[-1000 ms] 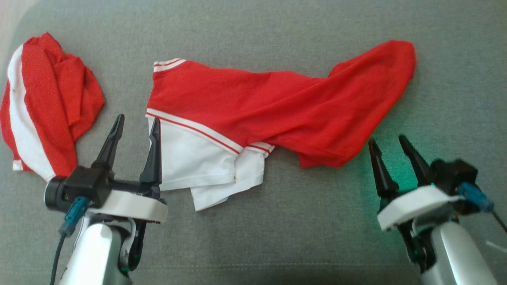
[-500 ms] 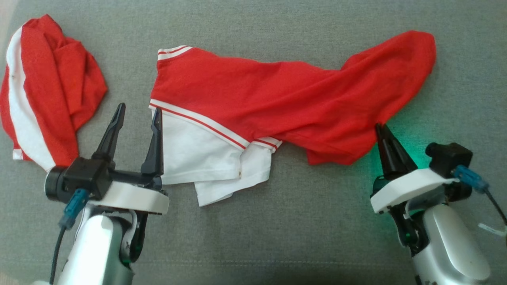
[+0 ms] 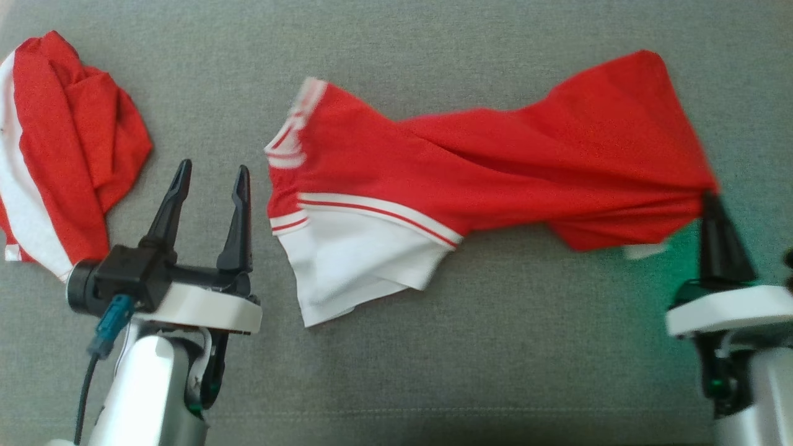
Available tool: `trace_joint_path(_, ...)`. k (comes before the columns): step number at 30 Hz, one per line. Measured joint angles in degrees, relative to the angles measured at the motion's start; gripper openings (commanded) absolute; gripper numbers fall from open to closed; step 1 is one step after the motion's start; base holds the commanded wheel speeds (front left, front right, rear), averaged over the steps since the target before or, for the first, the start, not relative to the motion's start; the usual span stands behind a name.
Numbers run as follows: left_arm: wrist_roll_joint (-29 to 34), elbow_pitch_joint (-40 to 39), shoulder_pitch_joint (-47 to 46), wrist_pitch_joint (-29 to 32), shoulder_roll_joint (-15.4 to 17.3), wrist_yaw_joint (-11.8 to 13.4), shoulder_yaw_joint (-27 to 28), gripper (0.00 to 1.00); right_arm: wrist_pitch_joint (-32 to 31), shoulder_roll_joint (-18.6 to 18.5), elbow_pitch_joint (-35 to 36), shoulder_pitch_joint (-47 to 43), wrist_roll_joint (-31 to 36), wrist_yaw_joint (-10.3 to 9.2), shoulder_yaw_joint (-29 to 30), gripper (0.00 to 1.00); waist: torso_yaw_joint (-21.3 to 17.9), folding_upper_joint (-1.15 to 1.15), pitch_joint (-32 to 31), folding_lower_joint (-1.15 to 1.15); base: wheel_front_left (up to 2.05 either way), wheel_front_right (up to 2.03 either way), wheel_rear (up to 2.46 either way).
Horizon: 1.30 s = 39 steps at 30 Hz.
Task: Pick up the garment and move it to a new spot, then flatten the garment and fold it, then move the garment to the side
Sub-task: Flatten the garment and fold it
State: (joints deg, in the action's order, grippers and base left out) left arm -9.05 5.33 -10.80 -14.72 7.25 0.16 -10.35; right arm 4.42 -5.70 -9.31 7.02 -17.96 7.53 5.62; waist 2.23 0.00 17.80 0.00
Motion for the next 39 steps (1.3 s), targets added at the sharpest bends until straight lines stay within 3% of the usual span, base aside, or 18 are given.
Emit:
trace_joint_path(7, 0.66, 0.18, -0.01, 0.00, -0.47, -0.68, 0.00, 1.00, -2.94, -0.30, 7.20, -0.15, 3.59, 0.01, 3.93, 0.00, 0.26, 0.00, -0.17, 0.00, 0.00, 0.00, 0.00)
trace_joint_path(11, 0.89, 0.41, -0.03, 0.00, -0.63, -0.92, 0.03, 1.00, -4.70, -0.88, 9.16, 1.90, 6.68, 0.00, 1.36, 0.00, 0.71, 0.00, -0.26, 0.00, 0.00, 0.00, 0.00)
trace_joint_path(14, 0.90, 0.51, -0.07, 0.00, -0.92, -1.19, 0.02, 1.00, -6.76, -1.12, 9.44, 5.09, 8.77, 0.00, -4.58, 0.00, 1.38, 0.00, -0.39, 0.00, 0.00, 0.00, 0.00)
trace_joint_path(20, 1.22, 0.52, -0.07, 0.00, -1.82, -1.54, -0.05, 1.00, -9.50, -0.04, 2.23, 6.76, 8.84, 0.00, -15.03, 0.00, 2.86, 0.00, -0.36, 0.00, 0.00, 0.00, 0.00)
trace_joint_path(25, 1.42, 0.54, -0.07, 0.00, -1.92, -1.75, 0.09, 1.00, -7.68, 1.36, -4.13, 6.33, 7.24, 0.00, -15.94, 0.00, 3.31, 0.00, 0.02, 0.00, 0.00, 0.00, 0.00)
trace_joint_path(26, 1.42, 0.57, -0.07, 0.00, -1.92, -1.75, 0.16, 1.00, -7.06, 1.41, -4.56, 6.30, 7.01, 0.00, -15.80, 0.44, 3.12, 0.00, -0.01, 0.00, 0.00, 0.00, 0.00)
trace_joint_path(27, 1.42, 0.60, -0.07, 0.00, -1.92, -1.76, 0.21, 1.00, -6.30, 1.45, -4.75, 6.25, 6.75, 0.01, -15.67, 1.00, 2.90, 0.00, -0.07, 0.00, 0.00, 0.00, 0.00)
trace_joint_path(33, 1.83, 0.94, 0.03, 0.00, -1.92, -2.05, 0.35, 1.00, -1.90, 1.66, -3.76, 4.88, 5.33, 0.00, -17.02, 1.00, 1.44, 0.00, -1.11, 0.00, 0.00, 0.00, 0.00)
trace_joint_path(39, 1.83, 1.49, 0.43, 0.00, -1.89, -2.18, 1.21, 1.00, 1.24, 1.66, 1.55, 1.93, 5.34, 0.00, -18.73, 1.00, 0.11, 0.00, -2.70, 0.00, 0.00, 0.00, 0.00)
